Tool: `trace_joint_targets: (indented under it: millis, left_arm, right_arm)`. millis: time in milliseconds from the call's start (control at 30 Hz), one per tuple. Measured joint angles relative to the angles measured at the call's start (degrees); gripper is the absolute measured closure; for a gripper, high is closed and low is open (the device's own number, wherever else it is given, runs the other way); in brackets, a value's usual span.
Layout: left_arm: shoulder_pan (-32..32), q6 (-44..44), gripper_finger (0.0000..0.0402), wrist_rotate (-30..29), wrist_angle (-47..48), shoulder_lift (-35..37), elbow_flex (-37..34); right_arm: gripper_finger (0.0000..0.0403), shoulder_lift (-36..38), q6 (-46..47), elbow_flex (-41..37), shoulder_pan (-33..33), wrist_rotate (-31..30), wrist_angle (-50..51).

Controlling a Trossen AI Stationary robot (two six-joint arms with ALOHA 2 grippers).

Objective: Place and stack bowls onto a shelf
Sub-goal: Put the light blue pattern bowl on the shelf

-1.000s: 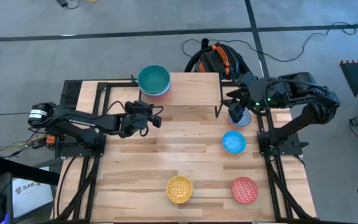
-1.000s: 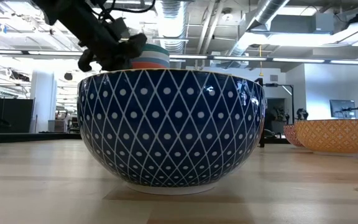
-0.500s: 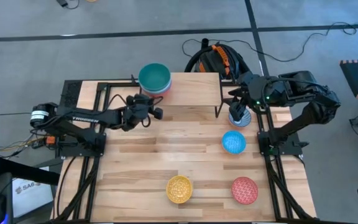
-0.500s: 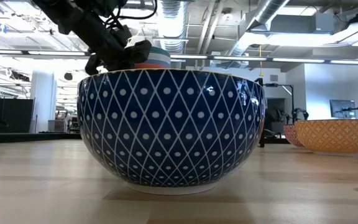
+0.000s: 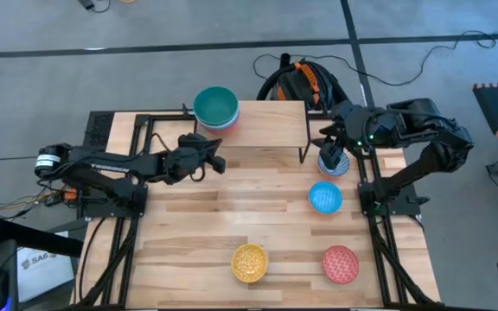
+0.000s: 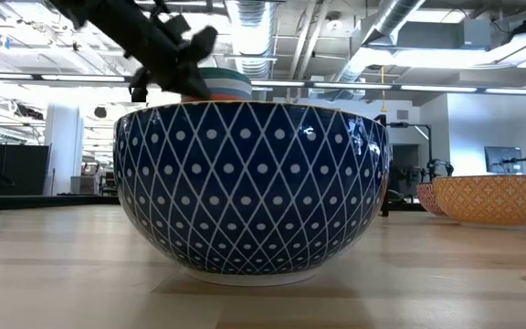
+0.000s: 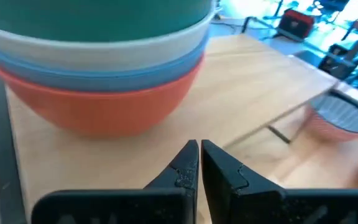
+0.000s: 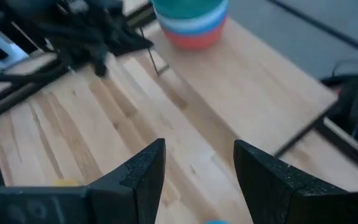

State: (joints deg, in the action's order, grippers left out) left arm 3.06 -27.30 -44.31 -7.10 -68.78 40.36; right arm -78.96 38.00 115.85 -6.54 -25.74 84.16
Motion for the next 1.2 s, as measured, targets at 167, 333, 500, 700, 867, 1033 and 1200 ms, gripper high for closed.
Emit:
trace_joint_targets:
  millis: [167,333,500,700,867,1033,1200]
  left_arm:
    - [-5.8,-0.2,0.0397,-2.3,2.9,5.5,0.0]
    - [-11.5,-0.2,0.0397,-2.6,3.7,8.5,0.0]
    - [-17.6,-3.3,0.0397,-2.6,2.4,8.1,0.0]
    - [-24.1,-5.5,0.0397,-5.6,-5.7,3.4,0.0]
    - [-28.5,-9.9,0.0397,-11.1,-14.3,-1.9,0.2]
    - [-33.0,-11.5,0.0397,-15.9,-14.8,-8.3,5.5]
    - [-33.7,-8.5,0.0397,-13.7,-12.2,-14.2,11.0]
  right_arm:
    - [0.0188,-0.7,5.4,0.0,-3.7,3.1,1.7]
    - [0.0188,-1.0,5.2,-0.1,-5.1,12.9,0.5]
    - [0.0188,-0.9,2.4,0.0,-5.3,16.9,0.6]
    - [0.0188,-0.1,-2.4,0.0,-10.0,16.1,5.7]
    - [0.0188,1.4,-2.5,-6.3,-14.3,12.3,5.4]
    - [0.0188,4.4,-1.8,-19.6,-14.3,11.9,2.9]
    - [0.0188,8.4,2.1,-34.1,-14.2,14.1,-7.0]
